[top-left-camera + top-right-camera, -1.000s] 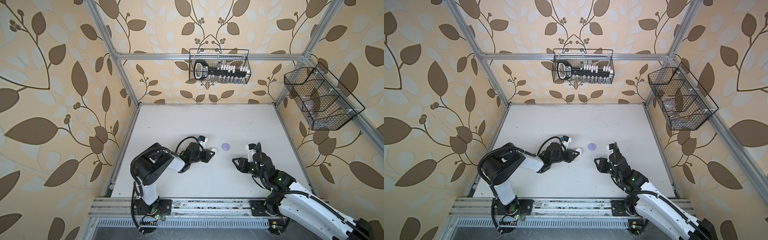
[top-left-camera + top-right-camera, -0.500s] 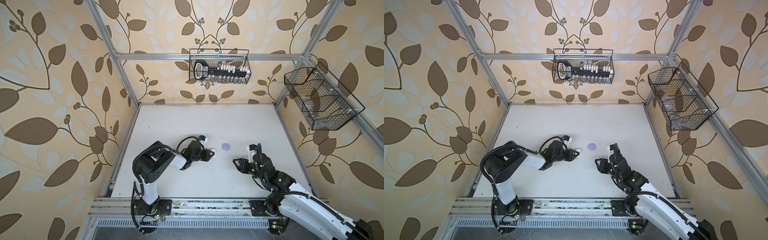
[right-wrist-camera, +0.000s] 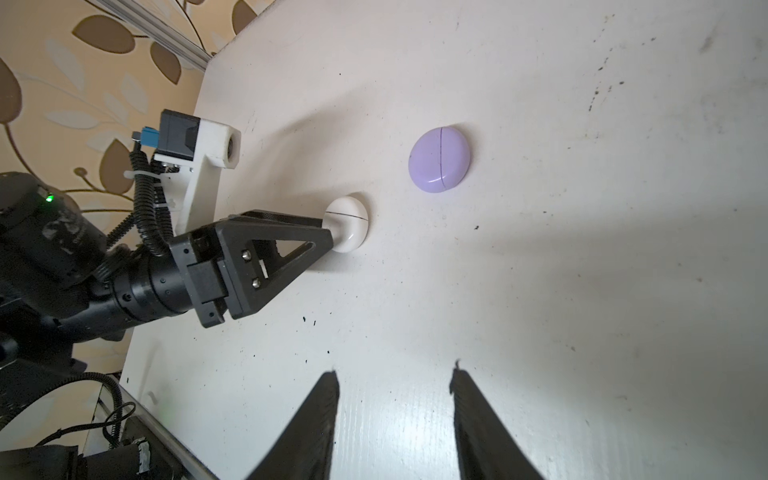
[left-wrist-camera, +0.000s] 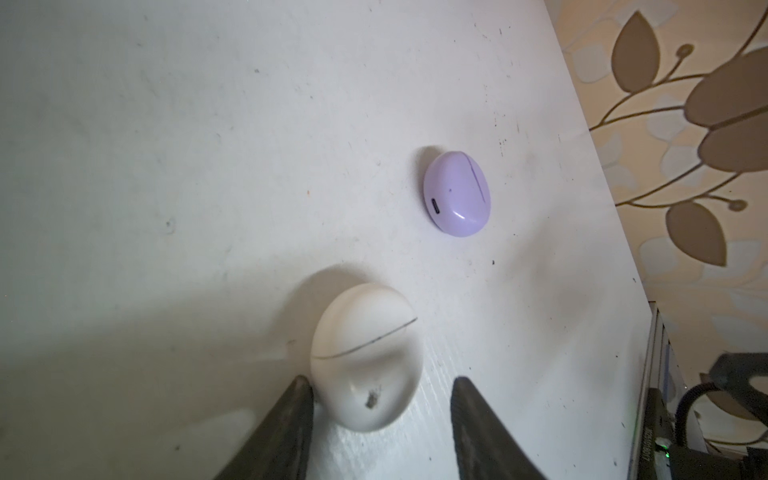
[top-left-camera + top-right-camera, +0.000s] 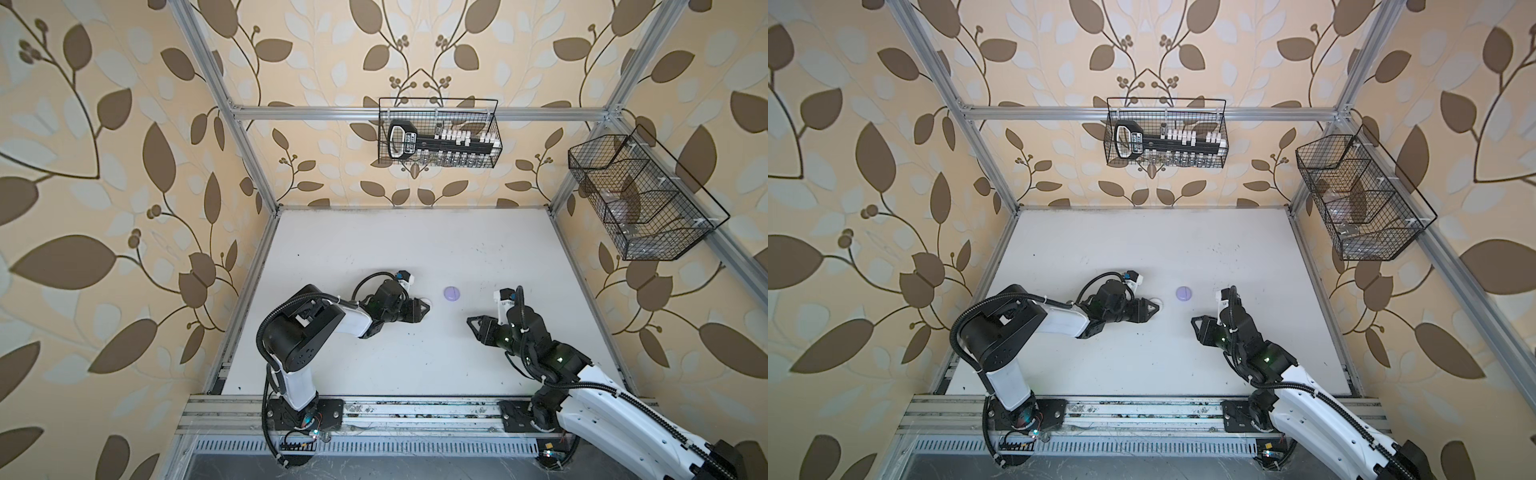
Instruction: Insert the wireless bluetooth earbuds into the charging case
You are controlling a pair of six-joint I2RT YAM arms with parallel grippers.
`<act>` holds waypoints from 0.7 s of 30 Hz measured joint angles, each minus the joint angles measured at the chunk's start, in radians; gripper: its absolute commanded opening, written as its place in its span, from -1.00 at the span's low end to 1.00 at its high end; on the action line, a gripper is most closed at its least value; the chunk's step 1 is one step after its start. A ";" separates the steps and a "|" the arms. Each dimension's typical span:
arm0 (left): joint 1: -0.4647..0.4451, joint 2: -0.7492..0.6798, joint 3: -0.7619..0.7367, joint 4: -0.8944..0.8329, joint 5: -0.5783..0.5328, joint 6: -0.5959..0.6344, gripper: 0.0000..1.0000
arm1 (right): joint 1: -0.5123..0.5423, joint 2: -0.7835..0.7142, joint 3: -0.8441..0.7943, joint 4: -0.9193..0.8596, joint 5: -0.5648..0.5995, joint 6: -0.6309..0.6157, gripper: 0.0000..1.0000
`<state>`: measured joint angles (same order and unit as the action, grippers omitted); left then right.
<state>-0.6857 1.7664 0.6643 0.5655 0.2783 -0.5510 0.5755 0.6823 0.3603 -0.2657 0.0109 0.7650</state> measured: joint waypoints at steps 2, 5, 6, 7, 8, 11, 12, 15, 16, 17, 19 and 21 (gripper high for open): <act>0.000 -0.025 0.000 -0.042 -0.025 0.006 0.14 | -0.001 0.008 0.000 -0.002 0.000 -0.003 -0.08; 0.000 -0.074 -0.001 -0.099 -0.064 0.022 0.17 | -0.006 0.017 0.011 -0.016 0.002 -0.014 -0.06; 0.000 -0.092 -0.002 -0.114 -0.083 0.027 0.19 | -0.009 0.019 0.018 -0.024 0.005 -0.019 -0.05; 0.000 -0.117 -0.007 -0.131 -0.101 0.034 0.21 | -0.012 0.021 0.027 -0.031 0.010 -0.027 -0.01; 0.000 -0.142 -0.013 -0.146 -0.117 0.043 0.23 | -0.016 0.022 0.039 -0.040 0.017 -0.033 0.02; 0.000 -0.235 -0.037 -0.186 -0.189 0.067 0.42 | -0.037 0.033 0.087 -0.063 0.053 -0.069 0.16; 0.000 -0.269 -0.045 -0.203 -0.218 0.078 0.44 | -0.048 0.038 0.102 -0.065 0.068 -0.084 0.22; 0.000 -0.378 -0.060 -0.258 -0.327 0.136 0.51 | -0.091 0.047 0.129 -0.066 0.114 -0.128 0.39; 0.000 -0.420 -0.063 -0.278 -0.379 0.157 0.71 | -0.109 0.047 0.132 -0.064 0.130 -0.145 0.44; 0.000 -0.454 -0.064 -0.294 -0.426 0.183 0.91 | -0.123 0.047 0.132 -0.063 0.144 -0.156 0.45; 0.000 -0.521 -0.068 -0.314 -0.529 0.245 0.97 | -0.159 0.048 0.132 -0.059 0.174 -0.178 0.48; 0.004 -0.577 -0.081 -0.315 -0.626 0.311 0.97 | -0.192 0.051 0.132 -0.050 0.212 -0.195 0.51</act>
<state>-0.6815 1.1893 0.5831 0.2508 -0.3477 -0.2401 0.3840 0.7330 0.4919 -0.3157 0.2226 0.5701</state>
